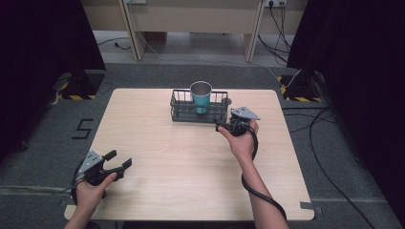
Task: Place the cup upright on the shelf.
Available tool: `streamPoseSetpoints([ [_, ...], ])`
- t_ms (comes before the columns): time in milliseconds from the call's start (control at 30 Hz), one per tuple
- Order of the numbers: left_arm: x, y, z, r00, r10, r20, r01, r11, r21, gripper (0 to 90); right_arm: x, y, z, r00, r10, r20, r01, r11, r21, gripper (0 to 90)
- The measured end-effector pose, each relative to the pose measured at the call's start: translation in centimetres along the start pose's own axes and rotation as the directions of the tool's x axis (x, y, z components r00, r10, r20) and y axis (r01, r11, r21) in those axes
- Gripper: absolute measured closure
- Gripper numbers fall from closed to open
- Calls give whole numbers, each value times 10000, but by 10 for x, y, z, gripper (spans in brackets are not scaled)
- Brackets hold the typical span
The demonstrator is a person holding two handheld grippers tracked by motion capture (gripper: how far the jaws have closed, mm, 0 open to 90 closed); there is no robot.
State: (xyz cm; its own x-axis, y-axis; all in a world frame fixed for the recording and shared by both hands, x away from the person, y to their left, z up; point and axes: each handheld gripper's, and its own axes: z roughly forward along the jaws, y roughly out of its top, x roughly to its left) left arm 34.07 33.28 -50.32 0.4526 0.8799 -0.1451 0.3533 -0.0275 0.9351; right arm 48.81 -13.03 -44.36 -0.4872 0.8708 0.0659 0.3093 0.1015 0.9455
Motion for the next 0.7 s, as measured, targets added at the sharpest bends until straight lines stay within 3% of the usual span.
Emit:
streamPoseSetpoints([
  [700,0,-1,0,10000,37,-28,-37,10000,44,193,-17,-34,-66,9991,69,409,-70,10000,23,188],
])
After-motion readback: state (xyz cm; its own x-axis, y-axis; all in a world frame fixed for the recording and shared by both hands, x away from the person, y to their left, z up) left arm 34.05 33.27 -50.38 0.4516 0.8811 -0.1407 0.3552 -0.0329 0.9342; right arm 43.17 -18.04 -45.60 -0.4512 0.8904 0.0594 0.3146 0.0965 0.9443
